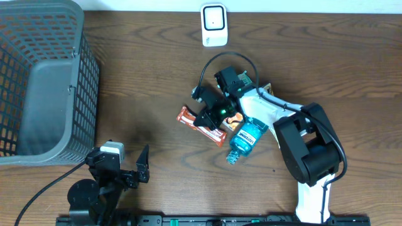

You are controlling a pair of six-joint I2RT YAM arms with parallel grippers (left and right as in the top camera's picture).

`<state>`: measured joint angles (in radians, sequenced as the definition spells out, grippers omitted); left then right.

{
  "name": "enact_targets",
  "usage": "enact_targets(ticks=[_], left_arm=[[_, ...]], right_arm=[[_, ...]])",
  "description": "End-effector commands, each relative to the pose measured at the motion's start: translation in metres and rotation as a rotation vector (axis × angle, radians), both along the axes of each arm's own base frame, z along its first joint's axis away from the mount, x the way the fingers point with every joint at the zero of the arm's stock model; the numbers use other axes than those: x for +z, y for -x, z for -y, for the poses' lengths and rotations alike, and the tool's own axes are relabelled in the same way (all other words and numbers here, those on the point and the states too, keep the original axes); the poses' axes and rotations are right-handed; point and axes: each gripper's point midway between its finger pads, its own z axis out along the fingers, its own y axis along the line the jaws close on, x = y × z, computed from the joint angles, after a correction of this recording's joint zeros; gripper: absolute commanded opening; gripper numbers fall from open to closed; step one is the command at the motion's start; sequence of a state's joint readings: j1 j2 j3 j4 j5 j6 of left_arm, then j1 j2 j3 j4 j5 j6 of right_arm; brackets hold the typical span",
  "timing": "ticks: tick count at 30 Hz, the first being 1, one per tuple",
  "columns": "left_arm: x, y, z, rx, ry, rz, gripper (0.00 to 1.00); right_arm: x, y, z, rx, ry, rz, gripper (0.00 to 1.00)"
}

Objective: Scan the item barcode
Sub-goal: 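Lift the candy bar with the right gripper and turn it upright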

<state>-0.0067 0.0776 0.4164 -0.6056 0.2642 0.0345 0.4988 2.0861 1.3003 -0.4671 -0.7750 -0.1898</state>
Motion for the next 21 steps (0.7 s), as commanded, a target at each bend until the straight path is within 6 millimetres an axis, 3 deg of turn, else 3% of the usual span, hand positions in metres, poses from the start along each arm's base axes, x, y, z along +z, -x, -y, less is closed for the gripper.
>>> enact_targets(ticks=[1,9,14,18,21], left_arm=[[0.004,0.001,0.001,-0.012,-0.008,0.011,0.97],[0.004,0.001,0.001,-0.012,-0.008,0.011,0.97],[0.004,0.001,0.001,-0.012,-0.008,0.011,0.97],[0.004,0.001,0.001,-0.012,-0.008,0.011,0.97],[0.004,0.001,0.001,-0.012,-0.008,0.011,0.97]], right_arm=[[0.058,-0.014,-0.007,-0.053,-0.156,-0.071,0.01],[0.149,-0.026,0.021,-0.216,-0.253,-0.111,0.01],[0.194,-0.014,0.043,-0.321,-0.267,-0.170,0.01],[0.215,0.004,0.057,-0.374,-0.233,-0.171,0.01],[0.213,0.008,0.070,-0.478,-0.155,-0.194,0.01]])
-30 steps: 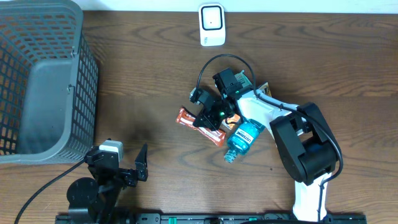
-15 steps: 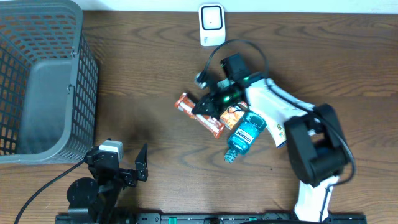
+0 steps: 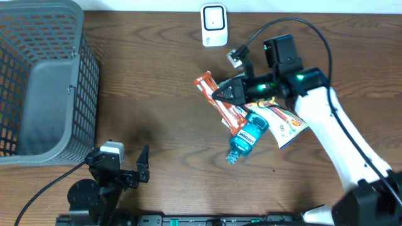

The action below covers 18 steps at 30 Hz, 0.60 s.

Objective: Scan the item barcode
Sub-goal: 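Lift the candy bar with the right gripper and turn it upright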

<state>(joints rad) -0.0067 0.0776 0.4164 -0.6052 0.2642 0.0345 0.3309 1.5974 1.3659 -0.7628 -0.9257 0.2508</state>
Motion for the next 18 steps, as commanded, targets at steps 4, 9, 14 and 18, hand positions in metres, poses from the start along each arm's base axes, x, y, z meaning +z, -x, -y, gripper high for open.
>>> enact_targets(ticks=[4,9,14,18], left_arm=[[0.004,0.001,0.001,-0.012,-0.008,0.010,0.97],[0.004,0.001,0.001,-0.012,-0.008,0.010,0.97],[0.004,0.001,0.001,-0.012,-0.008,0.010,0.97],[0.004,0.001,0.001,-0.012,-0.008,0.010,0.97]], right_arm=[[0.000,0.009,0.026,-0.200,0.131,-0.072,0.01],[-0.003,0.038,0.029,-0.212,0.120,-0.110,0.01],[-0.009,0.067,0.033,-0.228,0.085,-0.088,0.01],[-0.009,0.077,0.041,-0.322,0.043,-0.048,0.01]])
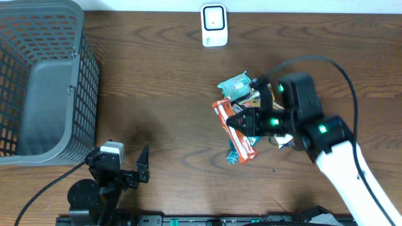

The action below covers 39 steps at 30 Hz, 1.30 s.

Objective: Scan the item barcode
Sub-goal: 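Lift the candy bar with the right gripper and turn it upright, then carry the candy bar with the right gripper toward the white scanner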

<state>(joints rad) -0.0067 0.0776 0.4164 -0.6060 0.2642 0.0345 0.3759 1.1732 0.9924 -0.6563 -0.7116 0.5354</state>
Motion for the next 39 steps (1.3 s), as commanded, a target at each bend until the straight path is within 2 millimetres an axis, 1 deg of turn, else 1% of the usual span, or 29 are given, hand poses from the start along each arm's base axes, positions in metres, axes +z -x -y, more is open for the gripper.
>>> enact_targets(ticks=[1,6,8,12,15,21,25,27,30,34,36,39], left_arm=[[0.004,0.001,0.001,-0.012,-0.008,0.011,0.97],[0.004,0.001,0.001,-0.012,-0.008,0.011,0.97],[0.004,0.001,0.001,-0.012,-0.008,0.011,0.97],[0.004,0.001,0.001,-0.012,-0.008,0.011,0.97],[0.004,0.001,0.001,-0.012,-0.008,0.011,0.97],[0.004,0.001,0.001,-0.012,-0.008,0.011,0.97],[0.004,0.001,0.001,-0.012,-0.008,0.011,0.97],[0.004,0.001,0.001,-0.012,-0.008,0.011,0.97],[0.004,0.001,0.001,-0.012,-0.008,0.011,0.97],[0.004,0.001,0.001,-0.012,-0.008,0.011,0.97],[0.004,0.001,0.001,-0.012,-0.008,0.011,0.97],[0.004,0.001,0.001,-0.012,-0.008,0.011,0.97]], right_arm=[[0.002,0.013,0.009,-0.114,-0.030,0.007,0.01],[0.005,0.027,0.027,-0.279,-0.026,0.097,0.01],[0.008,0.033,0.033,-0.319,-0.026,0.139,0.01],[0.018,0.045,0.036,-0.333,-0.053,0.193,0.02],[0.019,0.048,0.033,-0.325,-0.061,0.187,0.02],[0.010,0.047,0.029,-0.320,-0.045,0.152,0.02],[-0.001,0.042,0.028,-0.325,-0.005,0.130,0.01],[-0.010,0.036,0.028,-0.313,0.043,0.149,0.01],[-0.018,0.029,0.023,-0.241,0.111,0.222,0.01],[-0.019,0.025,0.010,-0.130,0.124,0.305,0.01],[-0.012,0.024,-0.001,-0.075,0.086,0.346,0.01],[0.000,0.022,-0.014,0.017,0.053,0.458,0.01]])
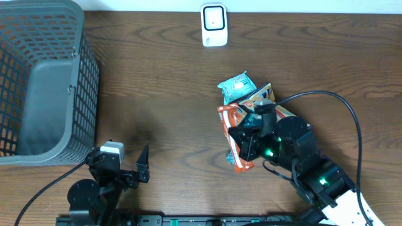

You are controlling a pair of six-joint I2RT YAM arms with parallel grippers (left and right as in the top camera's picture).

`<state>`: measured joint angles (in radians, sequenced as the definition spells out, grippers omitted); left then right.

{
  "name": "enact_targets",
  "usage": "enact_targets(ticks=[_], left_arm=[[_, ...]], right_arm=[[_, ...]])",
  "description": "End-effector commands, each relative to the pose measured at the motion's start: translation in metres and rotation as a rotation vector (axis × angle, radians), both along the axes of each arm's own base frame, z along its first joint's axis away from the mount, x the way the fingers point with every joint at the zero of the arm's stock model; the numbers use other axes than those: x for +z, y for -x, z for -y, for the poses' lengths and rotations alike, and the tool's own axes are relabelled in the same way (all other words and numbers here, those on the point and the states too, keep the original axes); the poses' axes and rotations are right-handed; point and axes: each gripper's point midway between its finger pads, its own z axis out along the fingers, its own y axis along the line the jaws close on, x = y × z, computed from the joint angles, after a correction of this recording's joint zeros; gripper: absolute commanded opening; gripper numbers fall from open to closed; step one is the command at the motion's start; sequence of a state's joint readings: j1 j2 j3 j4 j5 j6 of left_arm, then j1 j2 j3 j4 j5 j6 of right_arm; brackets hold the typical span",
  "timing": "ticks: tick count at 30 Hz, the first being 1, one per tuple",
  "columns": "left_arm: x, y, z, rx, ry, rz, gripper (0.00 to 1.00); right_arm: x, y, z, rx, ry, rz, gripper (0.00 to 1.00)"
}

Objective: Scan the item barcode
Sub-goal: 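Carry the candy bar with the right gripper toward the white scanner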

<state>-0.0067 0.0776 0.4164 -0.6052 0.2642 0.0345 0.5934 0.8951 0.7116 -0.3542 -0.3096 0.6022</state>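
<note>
My right gripper (242,143) is shut on an orange-red snack bar (230,127), held high above the table's middle right with its long side running front to back. The white barcode scanner (213,25) stands at the back edge, well away from the bar. No barcode can be made out on the bar from overhead. My left gripper (123,169) rests open near the front edge at the left, with nothing in it.
A grey mesh basket (44,81) fills the left side. A teal packet (237,85) and a yellow-orange pouch (269,96) lie on the table just behind the right arm. The arm's black cable loops to the right.
The right arm has moved toward the front and nearer the camera, still holding the bar. The blue bottle under it is now hidden. The left arm has not moved.
The right gripper was first down on the bar, which lay beside a blue bottle. Then it held the bar raised, pointing toward the scanner. After that the bar was back over the bottle, and now it is still farther to the front.
</note>
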Motion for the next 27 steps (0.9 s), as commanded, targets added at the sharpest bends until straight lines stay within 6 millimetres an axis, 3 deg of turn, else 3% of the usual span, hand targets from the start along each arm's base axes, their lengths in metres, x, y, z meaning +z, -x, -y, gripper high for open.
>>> enact_targets(ticks=[1,7,17,27], left_arm=[[0.004,0.001,0.001,-0.012,-0.008,0.010,0.97],[0.004,0.001,0.001,-0.012,-0.008,0.010,0.97],[0.004,0.001,0.001,-0.012,-0.008,0.010,0.97],[0.004,0.001,0.001,-0.012,-0.008,0.010,0.97]], right_arm=[[0.009,0.005,-0.015,0.167,0.035,0.154,0.01],[-0.008,-0.015,-0.014,0.192,0.176,0.266,0.01],[-0.027,-0.082,-0.008,0.029,0.367,0.380,0.01],[-0.022,-0.145,-0.019,-0.014,0.547,0.579,0.01]])
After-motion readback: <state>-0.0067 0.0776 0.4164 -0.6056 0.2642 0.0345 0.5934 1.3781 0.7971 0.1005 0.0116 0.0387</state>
